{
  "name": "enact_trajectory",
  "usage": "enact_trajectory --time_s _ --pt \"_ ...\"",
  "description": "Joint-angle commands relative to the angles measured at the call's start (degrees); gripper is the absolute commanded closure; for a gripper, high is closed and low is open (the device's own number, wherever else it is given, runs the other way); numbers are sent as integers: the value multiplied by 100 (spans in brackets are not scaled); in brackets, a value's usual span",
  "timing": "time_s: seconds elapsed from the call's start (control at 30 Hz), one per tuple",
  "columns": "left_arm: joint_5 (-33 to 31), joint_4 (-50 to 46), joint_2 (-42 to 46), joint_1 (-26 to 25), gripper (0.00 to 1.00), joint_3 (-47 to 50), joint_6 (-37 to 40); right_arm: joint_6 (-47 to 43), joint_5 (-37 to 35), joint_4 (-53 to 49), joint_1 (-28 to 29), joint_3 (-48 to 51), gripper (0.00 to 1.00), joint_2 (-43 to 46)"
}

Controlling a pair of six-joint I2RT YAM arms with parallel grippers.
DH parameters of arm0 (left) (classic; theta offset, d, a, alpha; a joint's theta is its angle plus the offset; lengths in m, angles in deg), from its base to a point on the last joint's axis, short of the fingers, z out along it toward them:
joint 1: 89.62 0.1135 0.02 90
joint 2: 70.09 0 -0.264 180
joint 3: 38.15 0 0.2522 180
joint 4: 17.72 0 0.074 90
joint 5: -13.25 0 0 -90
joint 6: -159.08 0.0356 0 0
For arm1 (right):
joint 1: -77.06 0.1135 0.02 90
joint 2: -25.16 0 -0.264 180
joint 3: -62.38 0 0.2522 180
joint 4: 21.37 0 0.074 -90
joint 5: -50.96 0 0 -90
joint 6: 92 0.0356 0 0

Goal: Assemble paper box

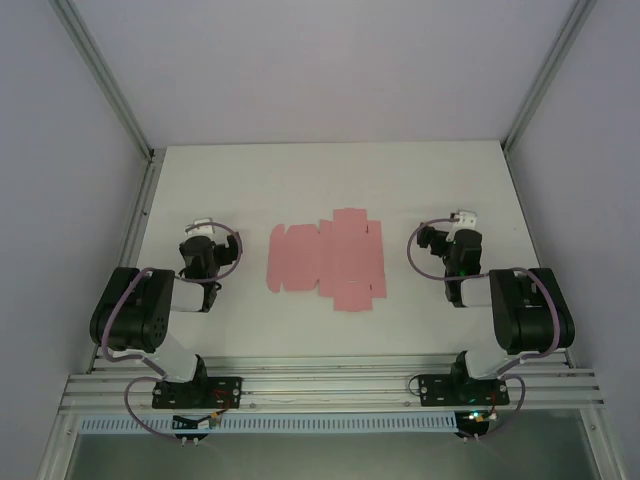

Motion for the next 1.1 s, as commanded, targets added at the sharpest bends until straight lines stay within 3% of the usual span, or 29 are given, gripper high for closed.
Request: enact_trajectory --time_s 0.0,1.0,1.07 --pt "115 128 12 -42 0 -87 110 112 25 119 -23 21 0 24" --pt "331 33 16 -34 0 -131 173 125 33 99 -24 13 0 32" --pt "309 28 48 -31 0 -146 184 -3 264 -85 -22 -60 0 152"
